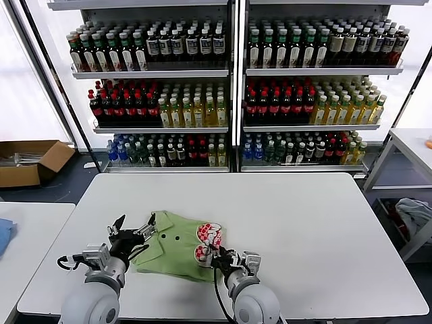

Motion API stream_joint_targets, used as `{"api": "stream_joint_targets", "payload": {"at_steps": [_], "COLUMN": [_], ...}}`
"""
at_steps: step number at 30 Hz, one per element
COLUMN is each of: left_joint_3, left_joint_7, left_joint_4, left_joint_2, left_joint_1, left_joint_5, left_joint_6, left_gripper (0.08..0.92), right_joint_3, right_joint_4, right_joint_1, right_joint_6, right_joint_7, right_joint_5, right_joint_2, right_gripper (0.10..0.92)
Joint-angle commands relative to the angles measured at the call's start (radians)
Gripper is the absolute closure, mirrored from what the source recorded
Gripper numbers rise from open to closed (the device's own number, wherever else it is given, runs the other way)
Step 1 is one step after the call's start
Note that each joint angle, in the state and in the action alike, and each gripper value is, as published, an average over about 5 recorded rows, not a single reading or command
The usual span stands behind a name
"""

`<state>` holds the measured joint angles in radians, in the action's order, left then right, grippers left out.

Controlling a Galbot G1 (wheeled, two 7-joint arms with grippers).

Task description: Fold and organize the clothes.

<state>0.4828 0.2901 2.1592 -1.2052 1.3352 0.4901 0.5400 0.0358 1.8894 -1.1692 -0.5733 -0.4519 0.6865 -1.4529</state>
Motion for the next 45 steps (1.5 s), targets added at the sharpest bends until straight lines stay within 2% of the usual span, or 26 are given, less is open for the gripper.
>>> {"api": "stream_joint_targets", "payload": {"at_steps": [1, 4, 7, 14, 18, 24, 30, 33, 35, 41, 45], "left_joint_3": [0.022, 0.024, 0.026, 0.023, 0.010, -0.008, -0.009, -0.012, -0.013, -0.015, -0.024], "left_joint_7": [0.002, 0.002, 0.002, 0.003, 0.004, 0.003, 0.003, 0.003, 0.002, 0.001, 0.000], "left_joint_4": [0.020, 0.036, 0.050, 0.068, 0.070, 0.077, 0.084, 0.086, 0.087, 0.085, 0.083], "left_joint_2": [-0.039, -0.052, -0.058, -0.071, -0.084, -0.098, -0.103, -0.106, -0.109, -0.115, -0.122], "left_joint_1": [0.015, 0.029, 0.039, 0.057, 0.057, 0.063, 0.071, 0.078, 0.082, 0.089, 0.090], "left_joint_5": [-0.003, -0.005, -0.006, -0.009, -0.016, -0.029, -0.032, -0.037, -0.040, -0.044, -0.049], "left_joint_6": [0.001, 0.001, 0.001, 0.001, 0.002, 0.004, 0.006, 0.006, 0.006, 0.005, 0.005], "left_gripper": [0.177, 0.177, 0.177, 0.177, 0.177, 0.177, 0.177, 0.177, 0.177, 0.177, 0.177], "right_joint_3": [-0.005, 0.001, 0.011, 0.095, 0.145, 0.189, 0.207, 0.210, 0.213, 0.212, 0.183], "right_joint_4": [0.020, 0.036, 0.057, 0.102, 0.041, -0.092, -0.089, -0.060, -0.028, 0.192, 0.285], "right_joint_1": [-0.002, -0.008, -0.013, 0.015, 0.048, 0.065, 0.044, 0.032, 0.022, -0.024, -0.053], "right_joint_6": [0.007, 0.005, 0.000, -0.007, -0.007, -0.002, -0.004, 0.000, 0.011, 0.048, 0.057], "right_joint_7": [0.013, 0.020, 0.031, 0.086, 0.135, 0.189, 0.210, 0.214, 0.212, 0.213, 0.208], "right_joint_5": [-0.069, -0.091, -0.124, -0.162, -0.198, -0.344, -0.353, -0.362, -0.373, -0.436, -0.463], "right_joint_2": [0.020, 0.033, 0.053, 0.163, 0.216, 0.212, 0.210, 0.206, 0.205, 0.198, 0.188], "right_gripper": [0.804, 0.882, 0.917, 0.918, 0.918, 0.918, 0.918, 0.891, 0.844, 0.671, 0.558]}}
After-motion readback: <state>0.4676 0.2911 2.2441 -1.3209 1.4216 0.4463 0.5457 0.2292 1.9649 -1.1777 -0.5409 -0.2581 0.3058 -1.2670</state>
